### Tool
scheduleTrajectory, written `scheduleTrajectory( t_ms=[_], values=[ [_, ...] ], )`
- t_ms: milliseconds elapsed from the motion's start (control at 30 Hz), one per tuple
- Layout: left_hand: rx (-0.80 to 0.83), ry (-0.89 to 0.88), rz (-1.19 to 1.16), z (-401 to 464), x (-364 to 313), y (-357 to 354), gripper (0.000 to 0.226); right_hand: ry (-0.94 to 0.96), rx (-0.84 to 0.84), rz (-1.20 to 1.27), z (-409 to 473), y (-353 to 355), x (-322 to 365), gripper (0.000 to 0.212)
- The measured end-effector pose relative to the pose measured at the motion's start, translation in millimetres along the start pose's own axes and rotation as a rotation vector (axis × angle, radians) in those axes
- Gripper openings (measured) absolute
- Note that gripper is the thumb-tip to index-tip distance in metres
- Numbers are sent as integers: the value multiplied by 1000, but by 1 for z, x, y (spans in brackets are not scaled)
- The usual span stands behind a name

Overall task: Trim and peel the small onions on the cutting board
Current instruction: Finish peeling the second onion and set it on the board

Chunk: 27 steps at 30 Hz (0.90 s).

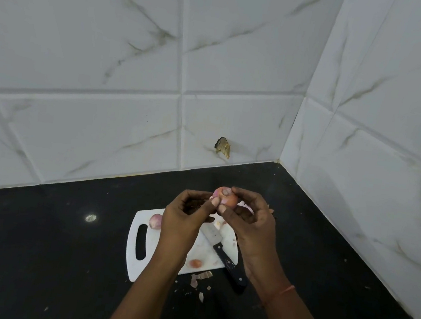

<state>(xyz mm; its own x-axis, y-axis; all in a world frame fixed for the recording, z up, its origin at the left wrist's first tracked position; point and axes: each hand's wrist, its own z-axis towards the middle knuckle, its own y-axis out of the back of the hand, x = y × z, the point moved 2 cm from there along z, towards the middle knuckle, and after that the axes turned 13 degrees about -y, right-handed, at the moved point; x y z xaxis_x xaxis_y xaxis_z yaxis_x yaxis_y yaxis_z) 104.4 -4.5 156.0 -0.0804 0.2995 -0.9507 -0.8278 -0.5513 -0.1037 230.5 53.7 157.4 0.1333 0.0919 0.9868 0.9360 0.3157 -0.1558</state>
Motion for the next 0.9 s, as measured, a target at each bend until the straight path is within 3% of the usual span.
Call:
scheduleTrajectory(
  t_ms=[300,500,600,733,900],
  values=[
    [-3,101,-105,0,1,6,13,28,-57,-109,0,-1,0,36],
    [-13,211,-209,2,4,8,13,-171,-54,157,2,0,0,21],
    [-10,168,-157,2,5,8,12,-251,1,246,1,-2,2,12],
    [-24,103,-68,3,7,8,12,-378,57,366,1,-1,-1,29],
    [4,-14,51,4,6,6,13,-345,58,308,4,3,-5,27]
  ],
)
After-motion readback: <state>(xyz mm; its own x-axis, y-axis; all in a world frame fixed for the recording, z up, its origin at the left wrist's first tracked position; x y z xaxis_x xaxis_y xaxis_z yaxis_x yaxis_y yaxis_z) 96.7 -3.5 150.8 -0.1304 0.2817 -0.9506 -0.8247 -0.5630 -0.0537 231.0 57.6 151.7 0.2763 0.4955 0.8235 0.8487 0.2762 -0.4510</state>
